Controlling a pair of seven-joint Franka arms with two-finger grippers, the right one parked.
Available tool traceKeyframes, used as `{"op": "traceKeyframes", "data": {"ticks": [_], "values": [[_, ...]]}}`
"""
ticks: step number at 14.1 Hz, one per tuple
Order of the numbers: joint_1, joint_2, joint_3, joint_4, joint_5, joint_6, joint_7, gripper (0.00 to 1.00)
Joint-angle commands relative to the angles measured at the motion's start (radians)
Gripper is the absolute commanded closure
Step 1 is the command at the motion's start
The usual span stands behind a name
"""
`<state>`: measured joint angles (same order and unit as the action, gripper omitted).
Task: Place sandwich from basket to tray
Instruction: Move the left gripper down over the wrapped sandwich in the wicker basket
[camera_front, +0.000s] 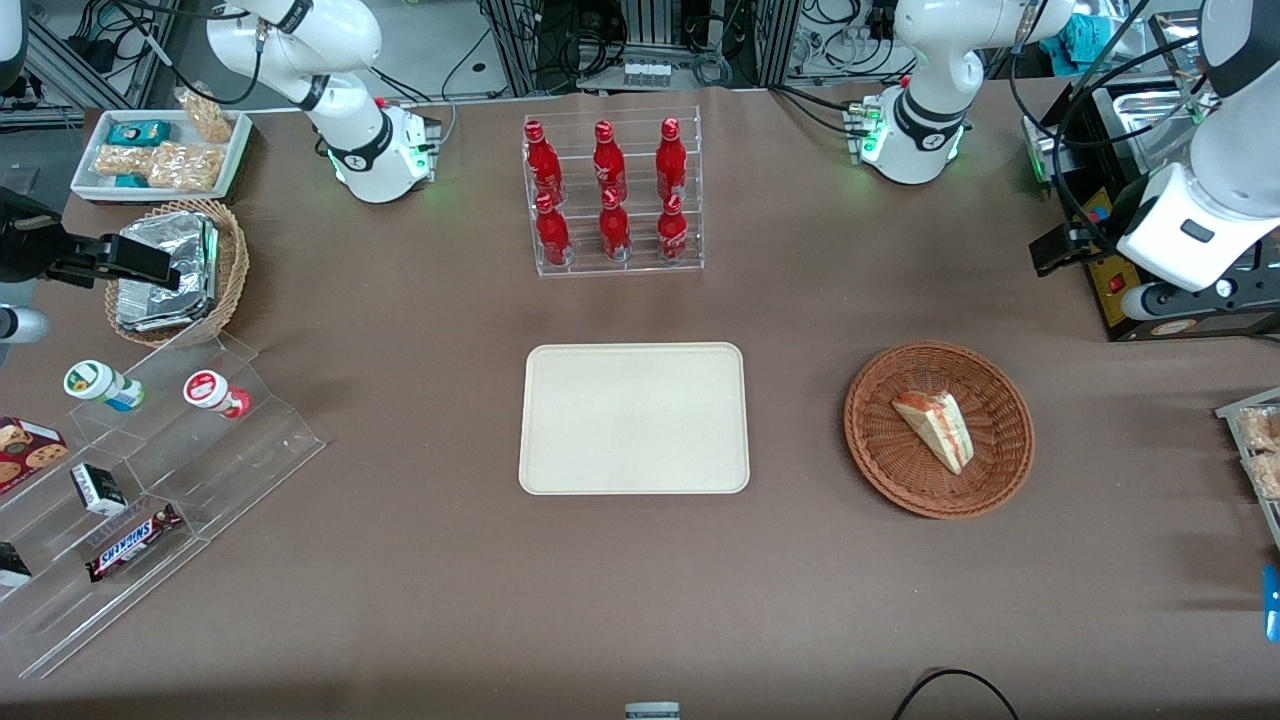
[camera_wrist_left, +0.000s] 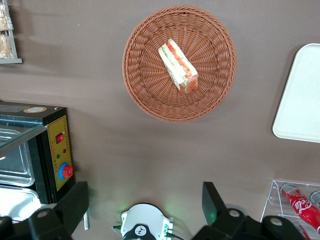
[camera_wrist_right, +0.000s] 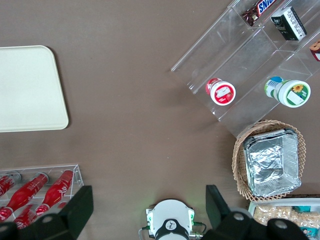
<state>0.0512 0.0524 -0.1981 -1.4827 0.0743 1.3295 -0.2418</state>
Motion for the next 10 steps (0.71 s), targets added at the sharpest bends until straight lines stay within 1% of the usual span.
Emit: {"op": "traceKeyframes", "data": {"ticks": [1,5,6,7,8,10], "values": [[0.006,0.011,-0.008,0.021,0.004,-0.029,0.019,0.0],[0.006,0.043,-0.008,0.022,0.005,-0.024,0.001,0.0],[0.006,0.056,-0.006,0.016,0.008,-0.026,-0.022,0.0],[0.006,0.063,-0.007,-0.004,0.01,-0.021,-0.086,0.0],[0.003,0.078,-0.008,-0.04,0.012,0.003,-0.127,0.0],[0.002,0.098,-0.008,-0.127,0.012,0.121,-0.145,0.0]]}}
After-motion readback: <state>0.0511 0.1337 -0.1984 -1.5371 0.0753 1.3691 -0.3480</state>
